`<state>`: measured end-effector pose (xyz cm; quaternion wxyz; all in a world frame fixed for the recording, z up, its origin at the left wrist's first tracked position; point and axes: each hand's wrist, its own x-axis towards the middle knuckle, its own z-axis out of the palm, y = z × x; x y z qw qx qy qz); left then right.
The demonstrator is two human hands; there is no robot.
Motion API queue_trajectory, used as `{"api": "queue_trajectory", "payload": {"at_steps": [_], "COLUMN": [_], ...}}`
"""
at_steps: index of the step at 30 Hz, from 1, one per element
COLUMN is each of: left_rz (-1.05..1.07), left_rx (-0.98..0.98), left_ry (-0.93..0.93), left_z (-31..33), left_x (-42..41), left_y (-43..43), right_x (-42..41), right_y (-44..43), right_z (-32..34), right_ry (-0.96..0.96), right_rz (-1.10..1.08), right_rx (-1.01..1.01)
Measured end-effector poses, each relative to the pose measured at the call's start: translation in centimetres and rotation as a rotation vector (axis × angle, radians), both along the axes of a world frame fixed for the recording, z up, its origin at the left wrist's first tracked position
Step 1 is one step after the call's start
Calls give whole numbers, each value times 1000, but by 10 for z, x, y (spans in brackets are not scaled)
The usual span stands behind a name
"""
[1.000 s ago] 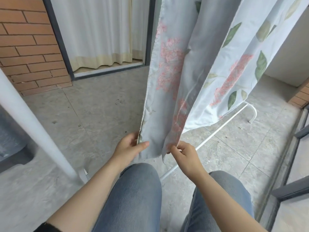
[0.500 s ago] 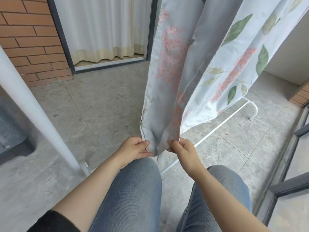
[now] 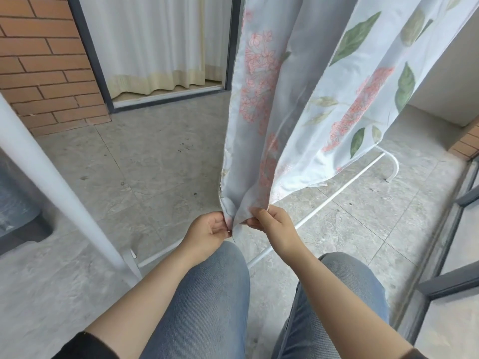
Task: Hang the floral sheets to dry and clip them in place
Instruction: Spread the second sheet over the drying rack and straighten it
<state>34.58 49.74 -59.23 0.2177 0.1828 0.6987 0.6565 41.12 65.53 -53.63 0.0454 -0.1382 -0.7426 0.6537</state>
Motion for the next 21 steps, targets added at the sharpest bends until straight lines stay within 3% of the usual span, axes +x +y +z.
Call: {"api": "queue_trajectory", "payload": {"at_steps": [7, 12, 17, 21], "left_rz": [19, 159, 243, 241], "left_rx": [-25, -209, -380, -507], "left_ry": [22, 200, 292, 375], "left_z": [10, 5, -6, -2], "left_x": [3, 1, -20, -46], "left_y": [-1, 1, -2, 2], "right_x": [-6, -6, -15, -45], "right_y": [-5, -7, -9, -23], "right_z": [4, 4, 29, 61], "right_ry": [-11, -27, 88, 199], "right_rz": [-25, -4, 39, -51], "right_rx": [-41, 5, 414, 664]}}
